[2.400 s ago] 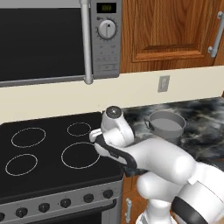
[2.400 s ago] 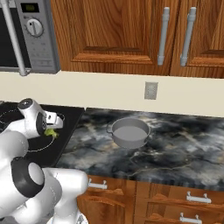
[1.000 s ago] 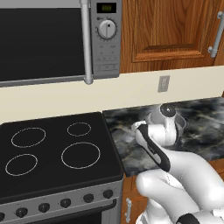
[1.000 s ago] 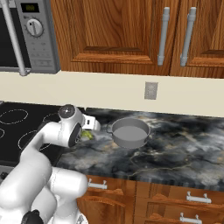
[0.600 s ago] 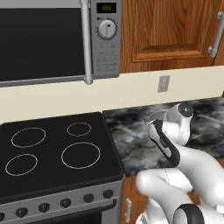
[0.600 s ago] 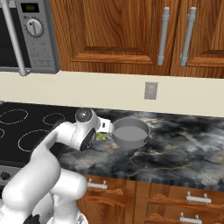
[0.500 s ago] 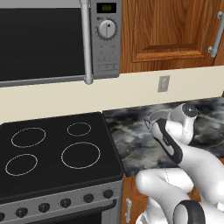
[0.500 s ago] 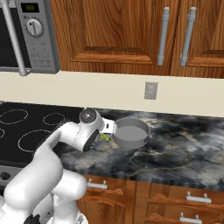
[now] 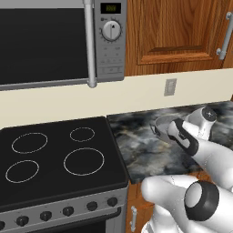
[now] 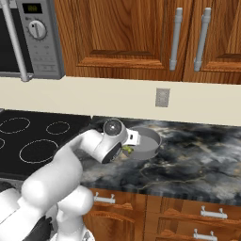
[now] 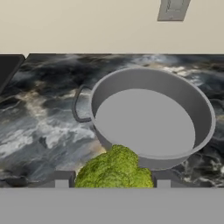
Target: Turn on the sink faucet. Then move the broccoli from the counter to the sink. Turn off the sink. Move the vegetable from the sink to the pot next to the stove. Finally move the pot to the rear left burner.
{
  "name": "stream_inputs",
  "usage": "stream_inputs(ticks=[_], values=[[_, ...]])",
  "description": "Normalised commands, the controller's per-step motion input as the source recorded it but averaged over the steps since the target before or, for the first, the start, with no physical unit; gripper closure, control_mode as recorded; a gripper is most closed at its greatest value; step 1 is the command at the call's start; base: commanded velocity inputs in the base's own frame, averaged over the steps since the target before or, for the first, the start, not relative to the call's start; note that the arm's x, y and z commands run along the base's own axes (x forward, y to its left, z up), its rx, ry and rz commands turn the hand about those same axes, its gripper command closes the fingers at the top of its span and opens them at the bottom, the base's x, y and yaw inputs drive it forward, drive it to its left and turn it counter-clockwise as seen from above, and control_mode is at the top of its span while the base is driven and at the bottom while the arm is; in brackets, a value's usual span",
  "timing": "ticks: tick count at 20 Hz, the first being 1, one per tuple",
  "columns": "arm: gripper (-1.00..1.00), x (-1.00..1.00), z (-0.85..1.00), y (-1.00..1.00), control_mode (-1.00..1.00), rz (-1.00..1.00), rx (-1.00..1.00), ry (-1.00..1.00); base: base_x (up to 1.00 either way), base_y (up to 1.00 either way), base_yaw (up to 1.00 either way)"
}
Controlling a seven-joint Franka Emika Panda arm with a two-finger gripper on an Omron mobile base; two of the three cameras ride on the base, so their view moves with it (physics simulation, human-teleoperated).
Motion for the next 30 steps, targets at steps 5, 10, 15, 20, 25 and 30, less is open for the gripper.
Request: stream_inputs(ticks=[5, 10, 15, 20, 25, 30], values=[[1.00, 0.38, -0.03, -0.15, -1.00, 0.00, 0.00, 0.00, 0.00, 0.00, 0.00], [1.00, 0.27, 0.00, -0.09, -1.00, 0.00, 0.00, 0.03, 0.00, 0.00, 0.00], [1.00, 0.19, -0.07, -0.09, -1.00, 0.00, 0.00, 0.02, 0.00, 0.00, 0.00], [1.00, 0.21, -0.15, -0.11, -1.00, 0.00, 0.00, 0.00, 0.00, 0.00, 0.00], [1.00, 0.24, -0.15, -0.16, -1.00, 0.00, 0.00, 0.00, 0.00, 0.00, 0.00], [1.00, 0.23, -0.11, -0.14, -1.00, 0.00, 0.00, 0.02, 0.00, 0.00, 0.00]])
